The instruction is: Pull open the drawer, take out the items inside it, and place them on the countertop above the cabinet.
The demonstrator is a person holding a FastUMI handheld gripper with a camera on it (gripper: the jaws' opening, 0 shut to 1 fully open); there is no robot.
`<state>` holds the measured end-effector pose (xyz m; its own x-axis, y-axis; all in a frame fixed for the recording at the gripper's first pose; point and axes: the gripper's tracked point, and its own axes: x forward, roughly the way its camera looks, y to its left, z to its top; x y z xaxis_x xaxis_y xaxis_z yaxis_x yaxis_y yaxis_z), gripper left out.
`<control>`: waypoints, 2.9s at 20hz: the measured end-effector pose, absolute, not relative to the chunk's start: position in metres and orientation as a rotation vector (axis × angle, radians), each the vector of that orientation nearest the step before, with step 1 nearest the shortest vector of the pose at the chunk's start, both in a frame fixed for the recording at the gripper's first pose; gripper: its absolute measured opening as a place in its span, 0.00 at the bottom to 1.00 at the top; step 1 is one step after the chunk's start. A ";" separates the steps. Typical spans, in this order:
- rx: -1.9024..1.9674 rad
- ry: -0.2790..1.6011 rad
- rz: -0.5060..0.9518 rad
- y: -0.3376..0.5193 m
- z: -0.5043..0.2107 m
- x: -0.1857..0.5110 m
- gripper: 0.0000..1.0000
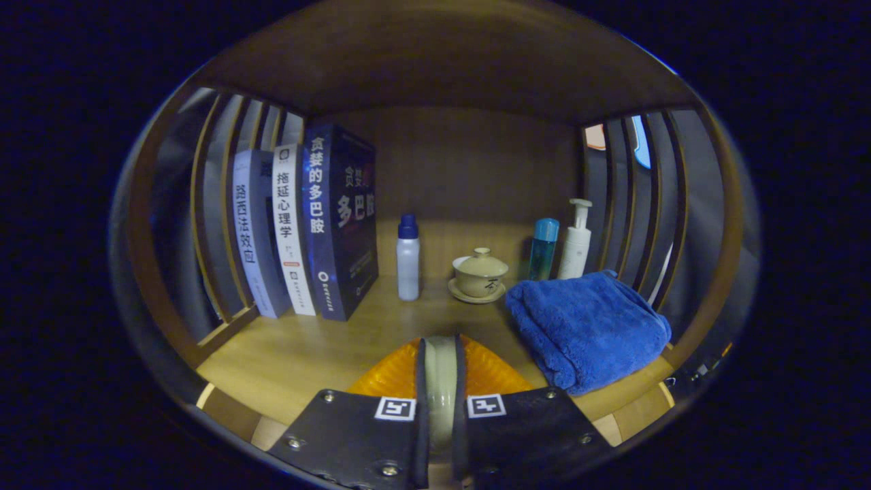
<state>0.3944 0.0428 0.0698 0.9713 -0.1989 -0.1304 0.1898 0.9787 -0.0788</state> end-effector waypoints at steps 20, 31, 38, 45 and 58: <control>-0.083 -0.005 -0.195 0.036 0.070 0.431 0.14; -0.079 -0.110 -0.184 0.036 0.077 0.428 0.14; -0.080 -0.144 -0.204 0.034 0.080 0.427 0.14; -0.086 -0.164 -0.217 0.033 0.082 0.424 0.14; -0.149 -0.100 -0.263 0.029 0.069 0.428 0.29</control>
